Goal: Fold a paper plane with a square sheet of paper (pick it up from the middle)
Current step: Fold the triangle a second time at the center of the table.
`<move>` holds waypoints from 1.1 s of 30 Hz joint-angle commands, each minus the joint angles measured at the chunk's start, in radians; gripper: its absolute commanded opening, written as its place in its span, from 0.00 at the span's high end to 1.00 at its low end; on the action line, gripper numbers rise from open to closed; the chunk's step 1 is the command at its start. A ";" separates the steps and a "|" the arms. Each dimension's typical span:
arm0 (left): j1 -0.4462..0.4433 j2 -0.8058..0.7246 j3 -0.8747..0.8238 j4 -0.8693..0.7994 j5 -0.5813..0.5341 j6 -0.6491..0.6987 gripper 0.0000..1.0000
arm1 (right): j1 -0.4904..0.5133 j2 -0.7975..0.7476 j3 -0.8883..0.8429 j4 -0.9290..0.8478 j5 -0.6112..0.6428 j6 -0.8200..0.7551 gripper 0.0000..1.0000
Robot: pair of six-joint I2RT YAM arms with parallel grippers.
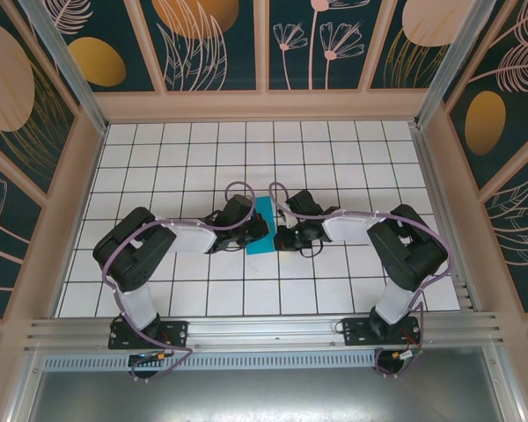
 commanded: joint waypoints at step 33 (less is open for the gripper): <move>0.160 -0.267 -0.094 -0.078 -0.060 0.109 1.00 | -0.003 0.003 0.003 -0.093 0.044 0.047 1.00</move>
